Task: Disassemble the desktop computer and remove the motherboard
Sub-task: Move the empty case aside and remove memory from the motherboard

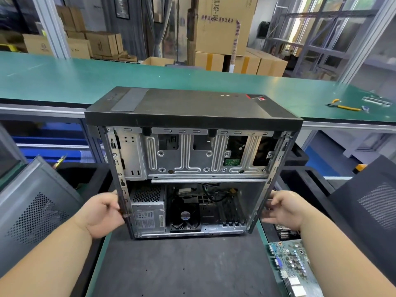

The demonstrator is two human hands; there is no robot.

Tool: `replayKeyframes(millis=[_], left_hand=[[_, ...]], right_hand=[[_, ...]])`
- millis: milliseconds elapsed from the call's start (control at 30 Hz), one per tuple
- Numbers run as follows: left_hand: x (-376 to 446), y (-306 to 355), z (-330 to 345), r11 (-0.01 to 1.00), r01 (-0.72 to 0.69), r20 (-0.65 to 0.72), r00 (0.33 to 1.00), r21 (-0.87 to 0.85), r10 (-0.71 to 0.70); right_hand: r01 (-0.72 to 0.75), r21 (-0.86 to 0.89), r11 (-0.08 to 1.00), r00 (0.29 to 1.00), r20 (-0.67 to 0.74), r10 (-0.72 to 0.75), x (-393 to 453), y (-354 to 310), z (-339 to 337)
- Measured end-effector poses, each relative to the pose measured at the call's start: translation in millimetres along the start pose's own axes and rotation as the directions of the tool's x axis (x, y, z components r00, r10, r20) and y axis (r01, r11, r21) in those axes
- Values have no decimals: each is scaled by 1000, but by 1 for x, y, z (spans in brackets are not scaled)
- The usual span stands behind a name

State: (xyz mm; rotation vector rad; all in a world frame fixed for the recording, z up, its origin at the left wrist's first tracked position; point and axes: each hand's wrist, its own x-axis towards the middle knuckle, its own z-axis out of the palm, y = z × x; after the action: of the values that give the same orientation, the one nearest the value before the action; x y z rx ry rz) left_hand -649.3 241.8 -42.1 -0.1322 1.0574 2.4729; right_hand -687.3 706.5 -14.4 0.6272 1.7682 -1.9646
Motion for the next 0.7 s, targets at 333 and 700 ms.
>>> replayKeyframes(millis=[333, 700], left_hand=[[46, -15, 9, 996, -72, -554, 828, 53, 89], [70, 7, -8, 987, -159, -521, 844, -17, 127]], right_hand=[[113, 385, 916, 992, 1, -122, 45, 9, 45], [280, 318, 906, 922, 173, -346, 80, -27, 72]])
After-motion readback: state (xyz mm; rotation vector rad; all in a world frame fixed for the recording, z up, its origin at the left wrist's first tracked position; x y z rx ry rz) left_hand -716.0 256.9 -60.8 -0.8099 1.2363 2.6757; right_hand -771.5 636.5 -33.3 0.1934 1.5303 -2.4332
